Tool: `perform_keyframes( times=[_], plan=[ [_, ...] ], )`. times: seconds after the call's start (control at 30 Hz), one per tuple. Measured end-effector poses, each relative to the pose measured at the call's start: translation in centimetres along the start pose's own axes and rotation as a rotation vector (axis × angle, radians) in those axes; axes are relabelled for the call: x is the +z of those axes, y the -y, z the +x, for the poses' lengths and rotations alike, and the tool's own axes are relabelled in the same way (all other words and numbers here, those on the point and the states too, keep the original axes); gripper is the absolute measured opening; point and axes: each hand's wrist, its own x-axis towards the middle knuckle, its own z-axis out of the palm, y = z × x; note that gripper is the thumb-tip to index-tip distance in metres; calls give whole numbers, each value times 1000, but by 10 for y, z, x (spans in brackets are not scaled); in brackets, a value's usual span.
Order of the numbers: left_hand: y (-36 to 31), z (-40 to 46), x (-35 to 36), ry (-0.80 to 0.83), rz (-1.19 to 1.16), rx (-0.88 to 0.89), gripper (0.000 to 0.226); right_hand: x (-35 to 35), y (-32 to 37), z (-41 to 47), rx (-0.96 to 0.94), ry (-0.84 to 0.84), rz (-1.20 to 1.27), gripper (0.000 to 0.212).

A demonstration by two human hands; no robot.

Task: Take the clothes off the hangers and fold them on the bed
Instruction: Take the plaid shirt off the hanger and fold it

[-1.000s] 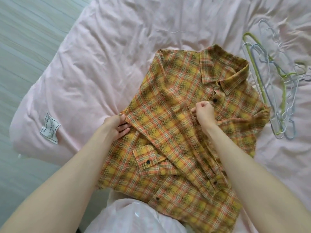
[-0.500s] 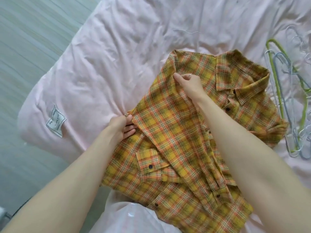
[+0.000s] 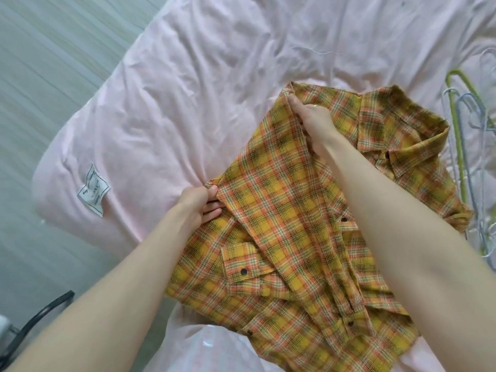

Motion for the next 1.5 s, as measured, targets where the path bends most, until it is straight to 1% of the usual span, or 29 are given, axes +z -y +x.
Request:
perform_keyframes(
  times=[0.07, 0.13, 0.23, 0.3, 0.4, 0.43, 0.53, 0.57, 0.6, 0.67, 0.7, 0.8, 0.87, 0.93, 1.07, 1.13, 1.2, 1.33, 1.37, 1.43, 1.5],
  plan=[
    [-1, -1, 0, -3, 2, -3, 9, 3, 2, 9, -7, -19, -9, 22],
    [-1, -1, 1, -4, 4, -6, 8, 5, 5, 18, 17, -58, -12, 10],
    [-2, -1, 2, -8, 9, -3, 8, 3, 11, 25, 87, -97, -15, 22],
    [-2, 0, 2, -16, 9, 4, 9, 1, 11, 30, 107, -127, -38, 20],
    [-1, 0, 3, -32, 9, 26, 11, 3, 8, 26, 32, -161, -75, 21],
    [-1, -1, 4, -39, 14, 35, 12, 4, 6, 21, 11, -169, -69, 25],
    [1, -5, 7, -62, 62, 85, 15, 2, -2, -1, -16, -154, -61, 54],
    [2, -6, 7, -72, 89, 106, 16, 2, -7, -9, -30, -133, -99, 56],
    [3, -8, 9, -82, 114, 132, 18, -1, -12, -20, -41, -105, -146, 49],
    [6, -10, 10, -142, 182, 206, 24, -7, -25, -38, -43, -44, -227, 38],
    [8, -10, 11, -203, 249, 256, 26, -10, -32, -44, -41, -14, -259, 34],
    [17, -23, 16, -390, 522, 448, 24, -27, -53, -69, -14, -1, -281, 40],
    [25, -34, 22, -422, 641, 613, 23, -39, -68, -85, 21, -3, -269, 43],
    [30, -38, 28, -427, 749, 796, 28, -46, -82, -98, 49, 2, -296, 49],
    [44, -44, 44, -305, 1049, 1140, 34, -53, -107, -130, 74, -72, -316, 60],
    [52, -47, 51, -193, 1169, 1229, 36, -51, -117, -144, 96, -78, -358, 61],
    [63, -49, 57, -84, 1292, 1259, 39, -53, -129, -156, 91, -121, -383, 55],
    [76, -51, 64, 62, 1504, 1251, 50, -67, -139, -167, 10, -335, -361, 22],
    [79, -53, 68, 98, 1565, 1248, 53, -73, -142, -170, -13, -381, -336, 17],
    [86, -57, 77, 138, 1684, 1266, 55, -86, -152, -176, -36, -471, -274, 17],
    [92, -58, 85, 150, 1765, 1303, 57, -95, -166, -184, -9, -525, -202, 24]
  ],
)
